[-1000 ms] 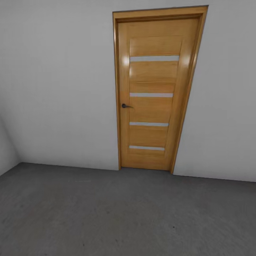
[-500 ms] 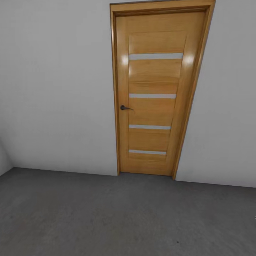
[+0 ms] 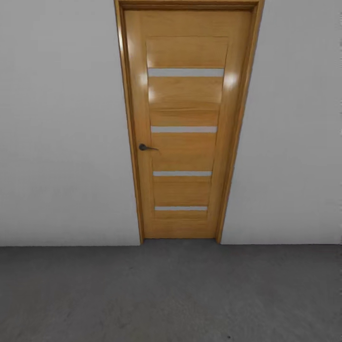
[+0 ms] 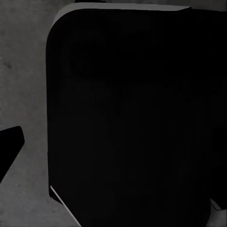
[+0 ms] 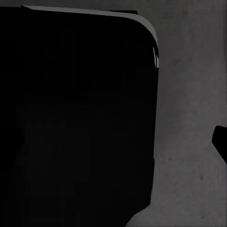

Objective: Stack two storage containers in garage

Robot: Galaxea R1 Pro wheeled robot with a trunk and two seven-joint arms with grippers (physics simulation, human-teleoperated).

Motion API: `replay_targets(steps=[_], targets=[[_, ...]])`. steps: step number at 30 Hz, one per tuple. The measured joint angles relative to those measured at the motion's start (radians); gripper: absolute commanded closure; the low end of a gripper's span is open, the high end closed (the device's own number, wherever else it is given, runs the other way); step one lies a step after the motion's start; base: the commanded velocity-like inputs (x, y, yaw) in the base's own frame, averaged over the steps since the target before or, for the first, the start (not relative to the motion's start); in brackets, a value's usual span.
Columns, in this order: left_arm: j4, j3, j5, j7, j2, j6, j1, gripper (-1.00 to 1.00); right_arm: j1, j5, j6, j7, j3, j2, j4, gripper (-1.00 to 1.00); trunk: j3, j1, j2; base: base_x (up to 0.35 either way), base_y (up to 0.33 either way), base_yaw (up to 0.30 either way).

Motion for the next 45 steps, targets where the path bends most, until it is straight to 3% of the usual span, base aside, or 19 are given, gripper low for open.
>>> replay_targets(steps=[8, 12, 19, 23, 45], targets=[[-0.003, 0.002, 0.005, 0.002, -0.002, -0.01, 0.0, -1.0, 0.0, 0.005, 0.003, 0.001, 0.004, 0.002, 0.0, -1.0, 0.0, 0.0, 0.0, 0.311, -0.079, -0.096], [-0.005, 0.002, 0.054, 0.002, -0.002, -0.012, 0.0, -1.0, 0.0, 0.01, 0.002, 0.0, 0.005, 0.002, 0.0, -1.0, 0.0, 0.0, 0.0, 0.295, -0.139, -0.008], [-0.005, -0.001, 0.179, 0.002, 0.0, -0.012, 0.0, -1.0, 0.0, 0.011, -0.025, 0.0, 0.005, -0.001, 0.0, -1.0, 0.0, 0.0, 0.0, 0.293, -0.145, -0.002], [-0.005, -0.002, 0.205, 0.002, 0.0, -0.012, 0.0, -1.0, 0.0, 0.009, -0.036, 0.001, 0.005, -0.002, 0.0, -1.0, 0.0, 0.0, 0.0, 0.293, -0.146, 0.0], [-0.005, -0.003, 0.215, 0.001, 0.0, -0.011, 0.0, -1.0, 0.0, 0.008, -0.039, 0.001, 0.006, 0.002, 0.0, -1.0, 0.0, 0.0, 0.0, 0.293, -0.144, 0.001]])
